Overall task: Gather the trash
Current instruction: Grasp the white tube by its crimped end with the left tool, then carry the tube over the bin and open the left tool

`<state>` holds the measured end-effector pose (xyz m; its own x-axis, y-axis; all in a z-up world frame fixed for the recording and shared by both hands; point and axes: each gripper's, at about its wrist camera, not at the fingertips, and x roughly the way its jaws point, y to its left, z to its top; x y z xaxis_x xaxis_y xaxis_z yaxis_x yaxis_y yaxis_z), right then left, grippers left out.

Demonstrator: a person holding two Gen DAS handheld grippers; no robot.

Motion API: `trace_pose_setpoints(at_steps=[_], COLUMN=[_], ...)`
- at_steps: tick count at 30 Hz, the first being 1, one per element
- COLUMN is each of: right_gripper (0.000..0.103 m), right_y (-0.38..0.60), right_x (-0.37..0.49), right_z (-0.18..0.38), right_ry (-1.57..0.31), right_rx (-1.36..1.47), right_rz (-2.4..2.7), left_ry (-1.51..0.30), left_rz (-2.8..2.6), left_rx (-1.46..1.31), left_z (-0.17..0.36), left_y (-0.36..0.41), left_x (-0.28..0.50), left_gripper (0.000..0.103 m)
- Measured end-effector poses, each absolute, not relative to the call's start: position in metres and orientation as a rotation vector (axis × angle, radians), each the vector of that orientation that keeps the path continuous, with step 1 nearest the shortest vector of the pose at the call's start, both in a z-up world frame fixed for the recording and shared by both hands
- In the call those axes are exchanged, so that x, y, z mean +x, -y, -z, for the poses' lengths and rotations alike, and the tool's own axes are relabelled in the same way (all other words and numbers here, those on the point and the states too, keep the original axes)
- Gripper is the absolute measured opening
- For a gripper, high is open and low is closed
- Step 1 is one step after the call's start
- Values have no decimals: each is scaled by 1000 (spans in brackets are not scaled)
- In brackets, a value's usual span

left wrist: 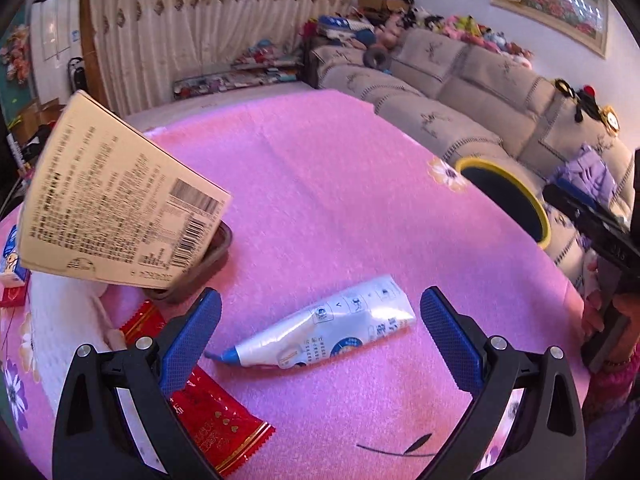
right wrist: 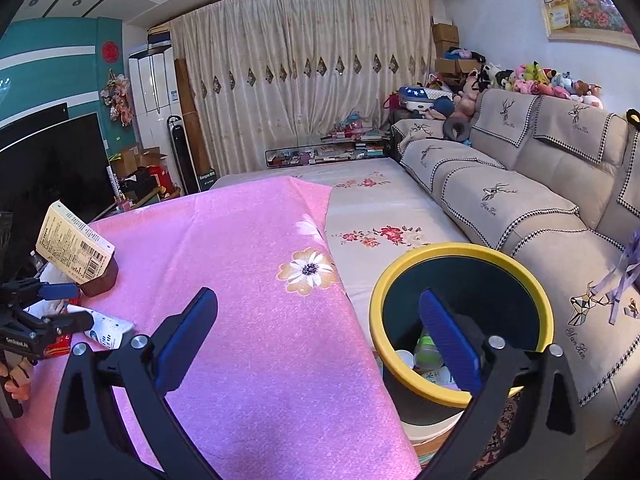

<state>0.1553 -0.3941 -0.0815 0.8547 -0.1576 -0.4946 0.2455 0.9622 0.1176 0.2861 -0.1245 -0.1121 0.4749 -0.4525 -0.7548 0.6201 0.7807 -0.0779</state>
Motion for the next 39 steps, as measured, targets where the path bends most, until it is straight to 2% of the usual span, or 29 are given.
trace_pose_setpoints(at_steps=[4,9,13,18,21,25,27,31,35,39], right_gripper=[96,96,96,96,96,96,96,96,96,96], right_y=[395,398,397,397,398,397,399,399,399,400], right_x=[155,154,155,155,157,158,158,159,159,158], right_z=[82,83,84,84,85,85,85,86,86,86], right_ry=[-506,-505,-507,-503,-511,-515,-515,-520,-519,-517], right_rx=[188,203,205,202,202,210,216,221,220,226], right_rz=[211,207,206,209,203,198,195,193,196,205], left_ry=[-900,-959,-901,-934,-950,-972,-967,-966,-979,-971], left_rz=[719,905,900,826,827,841,842,797,748,717], left_rx=[271,184,255,308,357,365,381,423,403,385], left_z=[117,112,99,111,124,134,135,141,140,140], left_y=[131,137,148,150,154,160,166,171,166,162], left_x=[278,245,222,229,229,224,219,217,220,212], left_gripper=[98,98,98,97,89,83,71,56,26,21])
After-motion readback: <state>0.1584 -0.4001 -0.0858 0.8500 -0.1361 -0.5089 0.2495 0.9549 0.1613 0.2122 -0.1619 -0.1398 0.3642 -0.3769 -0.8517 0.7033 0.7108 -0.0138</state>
